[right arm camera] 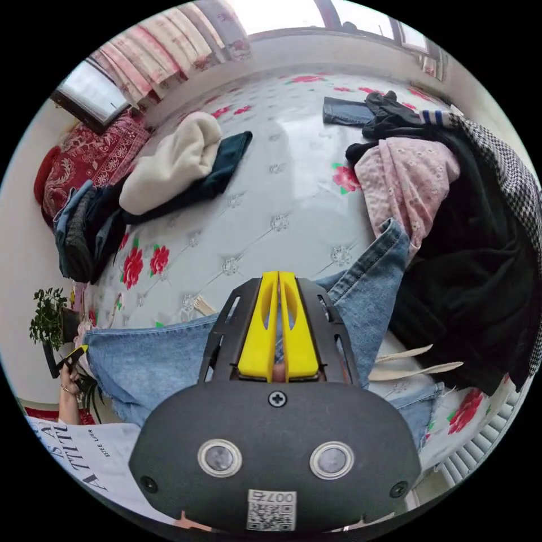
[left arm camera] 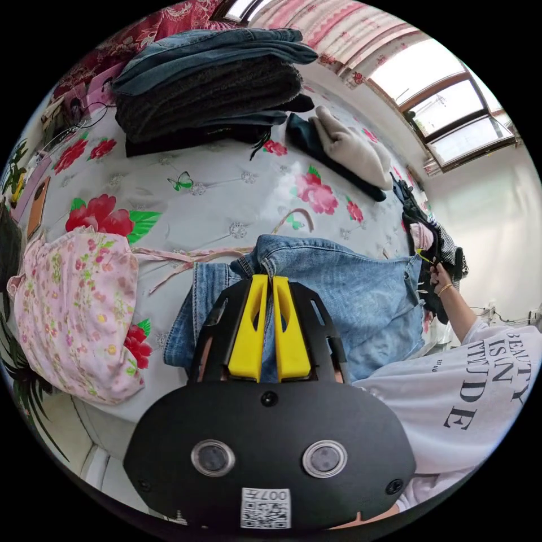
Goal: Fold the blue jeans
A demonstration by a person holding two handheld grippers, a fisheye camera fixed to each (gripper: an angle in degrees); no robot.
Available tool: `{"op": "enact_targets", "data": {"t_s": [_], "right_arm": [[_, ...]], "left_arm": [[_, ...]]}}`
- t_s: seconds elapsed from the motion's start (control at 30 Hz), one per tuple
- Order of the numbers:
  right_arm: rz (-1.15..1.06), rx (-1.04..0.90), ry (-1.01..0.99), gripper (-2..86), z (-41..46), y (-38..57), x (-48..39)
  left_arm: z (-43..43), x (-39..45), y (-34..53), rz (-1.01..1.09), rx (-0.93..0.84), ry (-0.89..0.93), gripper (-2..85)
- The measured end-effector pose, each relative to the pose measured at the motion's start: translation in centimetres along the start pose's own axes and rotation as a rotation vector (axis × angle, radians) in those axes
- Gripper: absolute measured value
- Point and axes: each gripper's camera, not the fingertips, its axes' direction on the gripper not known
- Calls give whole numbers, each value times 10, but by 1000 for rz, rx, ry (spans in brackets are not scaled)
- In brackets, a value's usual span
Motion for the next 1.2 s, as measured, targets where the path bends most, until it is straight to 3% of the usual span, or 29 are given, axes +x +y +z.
{"op": "enact_targets", "data": {"t_s": [0.1,0.2,0.3,0.47,0.53,0.67,0.8,1.0,1.2], "right_arm": [[-84,-74,26,76,1,-6,-11],[-195,-346,119,87,56,5,-26],[-332,-259,237,47,63,33,-42],[-284,-226,142,7,52,30,-26],[-303,-7,102,6,13,28,-35],[-319,203,-12,20,-28,15,-58],[-277,93,42,59,-11,-4,-61],[-400,-29,134,89,28,36,-69],[-461,-110,195,81,73,32,-83]], "left_arm": [[2,9,-5,21,2,-53,-8],[3,10,-2,-7,25,-46,-8],[-5,5,5,-50,64,-20,-8],[-21,12,-7,-14,145,-39,-8],[-31,18,-14,-8,221,-107,-8],[-24,5,-48,-108,317,-253,-2],[16,-18,-81,-244,215,-288,4],[27,23,-70,-129,226,-372,-5],[51,49,5,-78,115,-400,-8]]}}
